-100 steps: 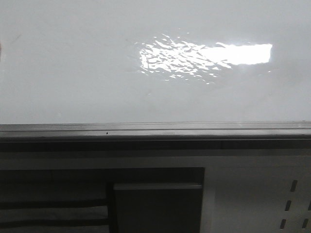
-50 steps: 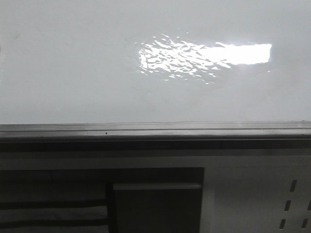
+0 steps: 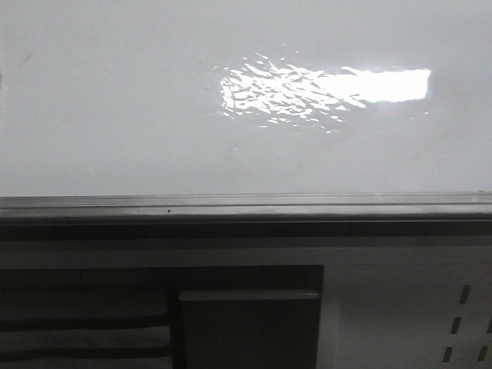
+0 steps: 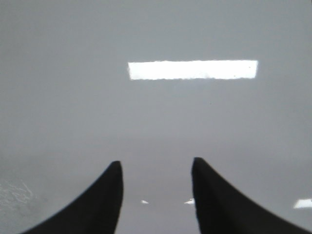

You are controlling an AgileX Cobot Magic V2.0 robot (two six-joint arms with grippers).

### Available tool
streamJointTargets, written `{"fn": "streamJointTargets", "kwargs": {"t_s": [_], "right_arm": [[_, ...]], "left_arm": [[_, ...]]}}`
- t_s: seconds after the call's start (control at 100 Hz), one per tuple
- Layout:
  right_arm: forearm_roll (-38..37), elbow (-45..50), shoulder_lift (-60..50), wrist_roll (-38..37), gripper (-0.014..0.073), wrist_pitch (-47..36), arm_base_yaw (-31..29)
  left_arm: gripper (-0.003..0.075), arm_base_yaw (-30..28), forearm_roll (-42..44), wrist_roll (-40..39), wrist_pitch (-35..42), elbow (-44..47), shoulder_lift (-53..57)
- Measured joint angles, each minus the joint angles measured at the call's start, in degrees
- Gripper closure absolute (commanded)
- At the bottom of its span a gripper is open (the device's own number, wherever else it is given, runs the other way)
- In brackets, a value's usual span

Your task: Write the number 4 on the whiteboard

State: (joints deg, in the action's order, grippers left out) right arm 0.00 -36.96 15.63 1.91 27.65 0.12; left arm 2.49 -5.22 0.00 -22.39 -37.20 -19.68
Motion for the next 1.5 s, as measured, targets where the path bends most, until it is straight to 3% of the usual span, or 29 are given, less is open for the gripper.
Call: {"fn": "streamJointTargets", "kwargs": {"t_s": [0.08, 0.91, 1.15, 1.5], "right_arm": [[0.0, 0.0, 0.1, 0.0, 0.0125, 0.0, 0.0], [0.9, 0.0, 0.1, 0.0, 0.0125, -0.9, 0.0], [0.9, 0.0, 0.1, 0.0, 0.0125, -1.0, 0.0], [0.9, 0.0, 0.1, 0.0, 0.0125, -1.2, 0.0]], "left_arm": [[0.0162, 0.0, -0.1, 0.0, 0.0, 0.0, 0.0], [0.0262, 0.0, -3.2, 0.0, 0.9, 0.0, -0.9], [0.0261, 0.1, -3.5, 6.2, -4.5, 0.0, -8.8], [0.0261, 8.6, -4.0, 8.5, -5.0, 0.0, -25.5]]}}
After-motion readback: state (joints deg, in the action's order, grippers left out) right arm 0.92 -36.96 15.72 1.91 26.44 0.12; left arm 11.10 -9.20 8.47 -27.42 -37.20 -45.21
